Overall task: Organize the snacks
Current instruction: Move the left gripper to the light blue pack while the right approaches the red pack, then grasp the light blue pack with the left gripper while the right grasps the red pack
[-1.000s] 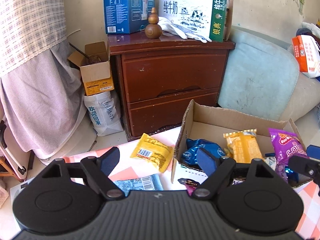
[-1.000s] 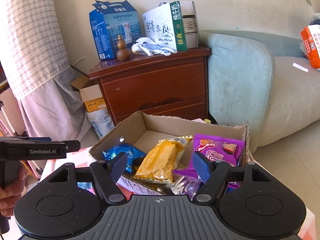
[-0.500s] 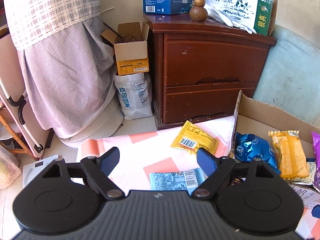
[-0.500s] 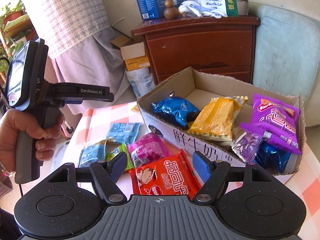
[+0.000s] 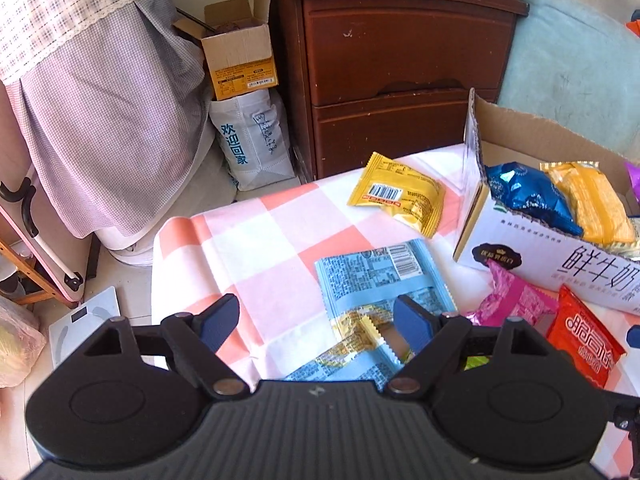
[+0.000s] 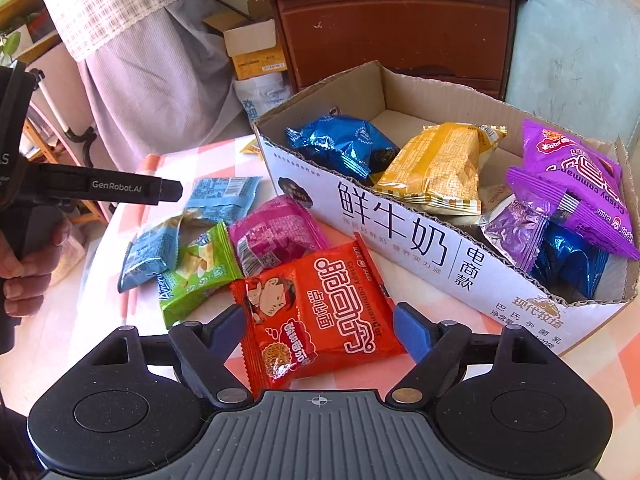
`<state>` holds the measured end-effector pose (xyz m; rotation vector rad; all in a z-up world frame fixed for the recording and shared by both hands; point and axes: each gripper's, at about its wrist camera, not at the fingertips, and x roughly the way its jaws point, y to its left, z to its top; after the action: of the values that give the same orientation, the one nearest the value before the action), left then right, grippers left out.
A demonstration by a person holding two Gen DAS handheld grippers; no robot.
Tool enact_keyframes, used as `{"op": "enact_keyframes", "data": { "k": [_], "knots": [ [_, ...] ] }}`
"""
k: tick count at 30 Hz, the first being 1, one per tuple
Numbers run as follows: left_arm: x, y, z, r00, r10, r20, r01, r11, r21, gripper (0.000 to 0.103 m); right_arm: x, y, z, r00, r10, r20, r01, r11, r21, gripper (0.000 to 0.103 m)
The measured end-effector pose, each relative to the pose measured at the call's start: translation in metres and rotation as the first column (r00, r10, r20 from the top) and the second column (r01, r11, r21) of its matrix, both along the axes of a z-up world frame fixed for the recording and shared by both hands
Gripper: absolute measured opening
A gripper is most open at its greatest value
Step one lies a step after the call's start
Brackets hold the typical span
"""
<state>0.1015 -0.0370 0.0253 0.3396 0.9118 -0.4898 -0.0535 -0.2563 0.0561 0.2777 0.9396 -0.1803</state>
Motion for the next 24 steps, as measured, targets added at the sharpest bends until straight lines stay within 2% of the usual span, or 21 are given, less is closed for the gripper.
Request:
{"op": "enact_keyframes", "data": {
  "k": [4, 10, 19, 24],
  "knots": [
    [-0.001, 0.007, -0.013, 1.0, -0.01, -0.024, 0.011, 1.0, 0.024, 0.084, 0.008, 0.0, -0.01, 0.999, -0.015, -0.029, 0.015, 1.0, -0.003, 0.087],
    [-0.002, 0.02, -0.024, 0.997, -0.035, -0.071, 0.036, 0.999, 0.005, 0.083, 0.017, 0.01, -0.023, 0.998, 0.021, -0.063, -0.023, 0.999, -0.023, 0.088],
    [-0.023, 0.036, -0.025, 0.981, -0.141, -0.131, 0.146, 0.989, 0.029, 0.081, 0.012, 0.024, -0.019, 0.98, 0.182, -0.085, -0.173, 0.98, 0.097, 0.089],
    [-0.046, 0.038, -0.025, 0.971, -0.212, -0.113, 0.222, 0.972, 0.081, 0.081, 0.007, 0.035, -0.011, 0.958, 0.277, -0.073, -0.27, 0.958, 0.095, 0.088]
  ]
}}
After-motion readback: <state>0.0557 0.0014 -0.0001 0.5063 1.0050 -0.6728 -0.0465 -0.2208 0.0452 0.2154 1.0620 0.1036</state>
